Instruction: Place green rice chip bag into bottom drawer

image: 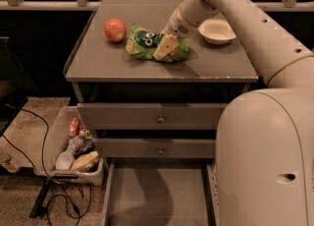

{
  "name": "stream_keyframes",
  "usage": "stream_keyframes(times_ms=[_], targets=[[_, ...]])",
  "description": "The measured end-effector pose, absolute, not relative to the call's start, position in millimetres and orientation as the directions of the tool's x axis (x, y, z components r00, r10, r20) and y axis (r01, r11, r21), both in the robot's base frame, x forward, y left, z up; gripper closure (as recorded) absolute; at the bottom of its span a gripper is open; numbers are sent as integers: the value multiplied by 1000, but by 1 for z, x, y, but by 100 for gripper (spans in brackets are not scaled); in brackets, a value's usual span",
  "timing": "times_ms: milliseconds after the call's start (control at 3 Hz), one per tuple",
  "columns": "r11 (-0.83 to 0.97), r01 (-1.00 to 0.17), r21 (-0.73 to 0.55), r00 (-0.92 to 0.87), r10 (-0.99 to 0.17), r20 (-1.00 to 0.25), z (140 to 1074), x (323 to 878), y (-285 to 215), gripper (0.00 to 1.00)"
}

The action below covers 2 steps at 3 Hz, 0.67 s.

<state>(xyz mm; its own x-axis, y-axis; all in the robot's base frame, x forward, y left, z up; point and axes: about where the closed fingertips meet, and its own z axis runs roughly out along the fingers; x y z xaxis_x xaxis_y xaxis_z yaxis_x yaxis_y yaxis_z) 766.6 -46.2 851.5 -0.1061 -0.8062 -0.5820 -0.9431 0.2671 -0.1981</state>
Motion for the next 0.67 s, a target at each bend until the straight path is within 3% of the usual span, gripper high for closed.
stream_keyframes(times_ms=[667], targets=[[267, -943, -198, -106, -806, -582, 851, 767, -46, 88]])
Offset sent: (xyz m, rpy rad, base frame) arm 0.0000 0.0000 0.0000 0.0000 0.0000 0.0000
